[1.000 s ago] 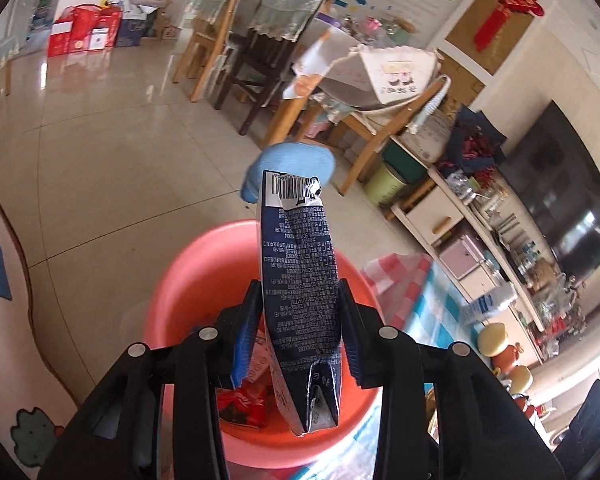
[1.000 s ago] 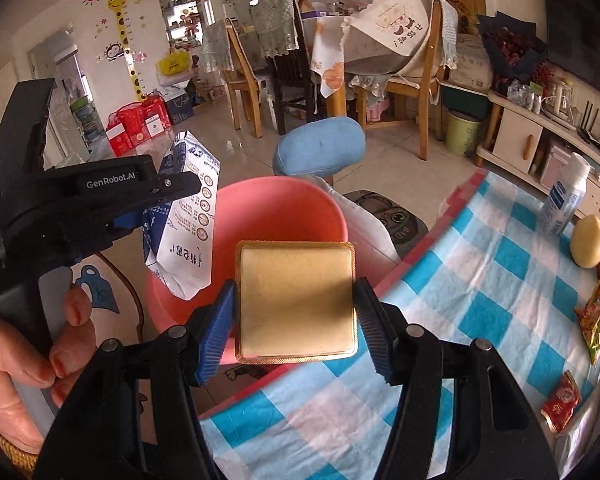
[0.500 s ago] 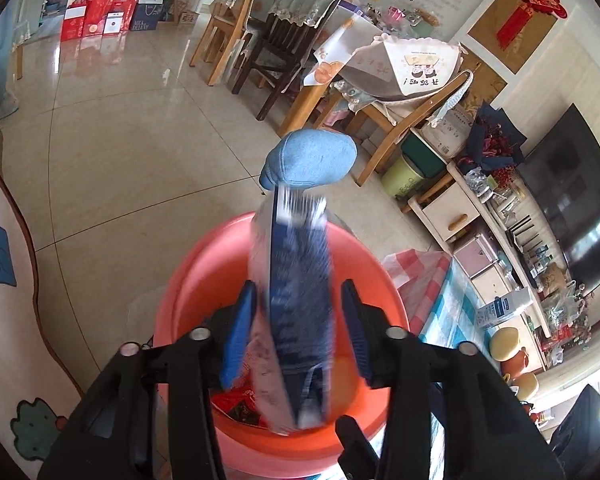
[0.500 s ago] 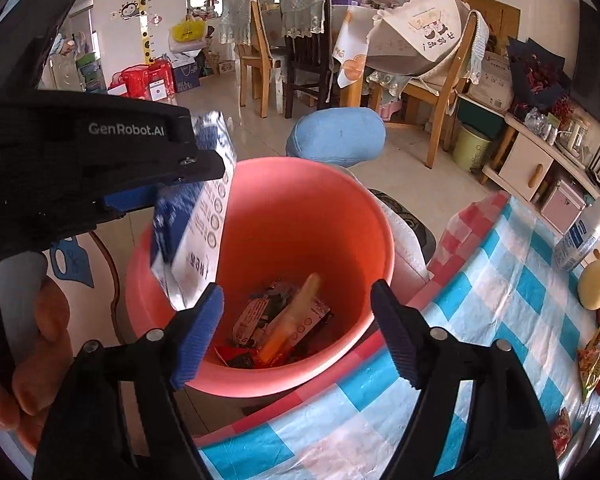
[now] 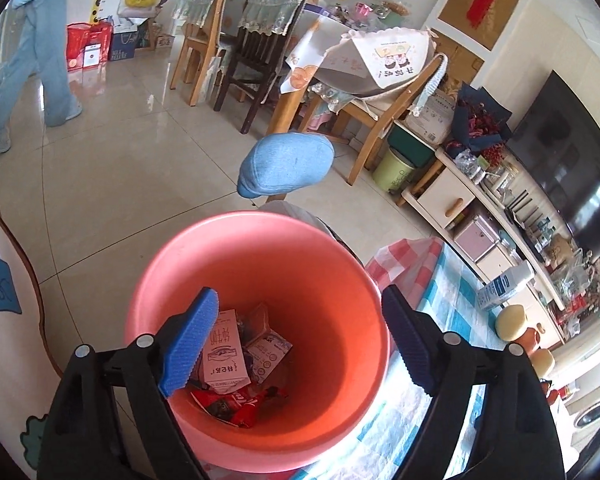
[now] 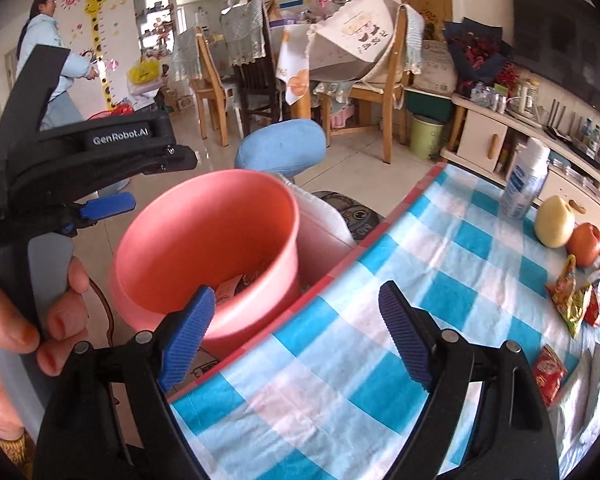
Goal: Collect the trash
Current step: 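Move both open tools back over the table toward the remaining wrappers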
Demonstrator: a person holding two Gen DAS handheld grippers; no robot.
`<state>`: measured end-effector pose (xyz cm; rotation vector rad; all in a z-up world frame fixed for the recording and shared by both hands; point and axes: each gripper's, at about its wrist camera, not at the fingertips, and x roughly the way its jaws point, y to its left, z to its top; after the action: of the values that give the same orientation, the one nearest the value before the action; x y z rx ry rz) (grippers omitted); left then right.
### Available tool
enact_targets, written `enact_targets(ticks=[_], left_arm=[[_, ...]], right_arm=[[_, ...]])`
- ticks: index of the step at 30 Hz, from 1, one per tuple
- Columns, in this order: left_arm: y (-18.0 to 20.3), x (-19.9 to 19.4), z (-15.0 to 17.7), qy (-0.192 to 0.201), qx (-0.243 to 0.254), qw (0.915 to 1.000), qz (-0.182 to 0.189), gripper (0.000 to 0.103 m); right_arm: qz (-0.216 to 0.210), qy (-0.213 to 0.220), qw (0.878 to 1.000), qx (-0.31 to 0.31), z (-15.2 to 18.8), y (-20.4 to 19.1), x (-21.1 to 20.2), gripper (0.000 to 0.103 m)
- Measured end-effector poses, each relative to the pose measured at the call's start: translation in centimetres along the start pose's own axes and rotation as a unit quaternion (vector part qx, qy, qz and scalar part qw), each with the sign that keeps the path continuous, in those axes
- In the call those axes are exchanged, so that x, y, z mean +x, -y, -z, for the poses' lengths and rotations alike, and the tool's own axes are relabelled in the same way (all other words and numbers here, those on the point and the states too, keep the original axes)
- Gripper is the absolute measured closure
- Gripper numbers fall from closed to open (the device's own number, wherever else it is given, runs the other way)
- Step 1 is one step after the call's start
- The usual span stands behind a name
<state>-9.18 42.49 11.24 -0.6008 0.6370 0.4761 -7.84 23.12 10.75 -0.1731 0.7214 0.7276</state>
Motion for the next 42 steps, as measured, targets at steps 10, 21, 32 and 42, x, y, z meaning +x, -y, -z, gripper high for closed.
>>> enact_targets(ticks=[10,21,32,42], left_arm=[[4.2,0.2,2.1,-0.01,0.053,0.9984,0.018,0.016],[8.6,0.2,4.6,-0.013,0.117,0.9924,0.035,0.016],[11.7,0.0,7.0,-0.006,0.18,0.9824,0.049,0.015],[15.6,-0.5,10.2,0.0,0.261,0.9633,0.063,0.015]], right_arm=[[0.032,0.015,0.999,0.008,2.0,2.8,-4.0,0.014],[0.052,0.033,0.998,0.032,4.4,6.1,-8.2,0.014],[0.056,0.055,0.995,0.066,5.9,9.4,-11.0,0.014],[0.061,0.078,0.991,0.094,6.7,12.8,-13.5,0.013]])
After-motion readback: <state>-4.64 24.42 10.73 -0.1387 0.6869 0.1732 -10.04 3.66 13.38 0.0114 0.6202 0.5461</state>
